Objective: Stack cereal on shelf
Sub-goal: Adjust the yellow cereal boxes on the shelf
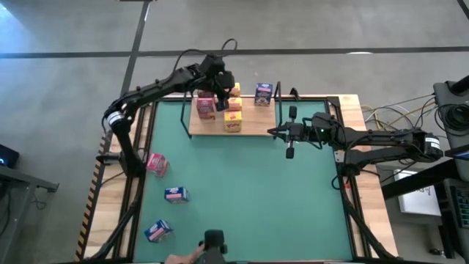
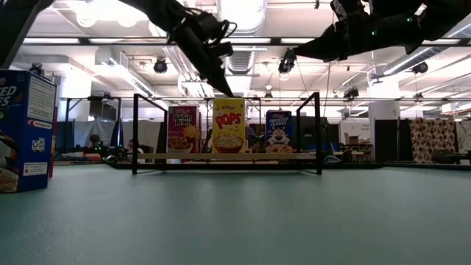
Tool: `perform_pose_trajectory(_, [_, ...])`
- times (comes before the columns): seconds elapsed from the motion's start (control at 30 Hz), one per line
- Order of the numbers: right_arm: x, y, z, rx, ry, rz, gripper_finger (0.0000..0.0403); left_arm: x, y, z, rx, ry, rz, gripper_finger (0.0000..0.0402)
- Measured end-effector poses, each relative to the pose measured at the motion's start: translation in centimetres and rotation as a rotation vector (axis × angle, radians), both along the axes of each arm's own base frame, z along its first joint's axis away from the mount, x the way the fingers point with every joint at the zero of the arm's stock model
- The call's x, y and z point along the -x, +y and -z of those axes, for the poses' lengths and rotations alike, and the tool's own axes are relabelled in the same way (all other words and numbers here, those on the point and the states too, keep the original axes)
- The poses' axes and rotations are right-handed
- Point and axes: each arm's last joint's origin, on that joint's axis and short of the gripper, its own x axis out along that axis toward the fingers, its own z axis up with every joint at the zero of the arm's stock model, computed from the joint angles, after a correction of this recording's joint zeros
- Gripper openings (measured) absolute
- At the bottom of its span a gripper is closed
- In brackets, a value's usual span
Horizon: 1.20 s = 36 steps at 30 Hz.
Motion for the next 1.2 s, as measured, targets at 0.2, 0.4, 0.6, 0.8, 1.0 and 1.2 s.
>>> perform_pose_trajectory(0.2, [0.0, 0.0, 0.0, 0.009, 0.002, 0.000, 0.0009, 0.0, 2.1, 0.9, 0.003, -0.024, -0.012, 0.0203])
perform_pose_trajectory(0.4, [0.0, 0.0, 0.0, 0.011, 0.002, 0.000, 0.0009, -0.2, 3.0, 1.4, -0.001, -0.052, 0.010, 0.0225])
perform_pose_trajectory(0.6, [0.0, 0.0, 0.0, 0.011, 0.002, 0.000, 0.0009, -0.4, 3.5, 2.2, -0.007, -0.039, 0.034, 0.0226])
perform_pose_trajectory(0.8, [0.0, 0.0, 0.0, 0.011, 0.002, 0.000, 0.0009, -0.3, 4.0, 2.7, -0.011, -0.032, 0.030, 0.0226])
perform_pose_trajectory(1.0, [0.0, 0.0, 0.0, 0.012, 0.002, 0.000, 0.0009, 0.2, 4.8, 2.6, -0.003, -0.054, -0.011, 0.0226])
perform_pose_trajectory(1.2, [0.0, 0.0, 0.0, 0.016, 0.003, 0.000, 0.0009, 0.2, 4.8, 2.3, 0.030, -0.070, -0.045, 0.0241])
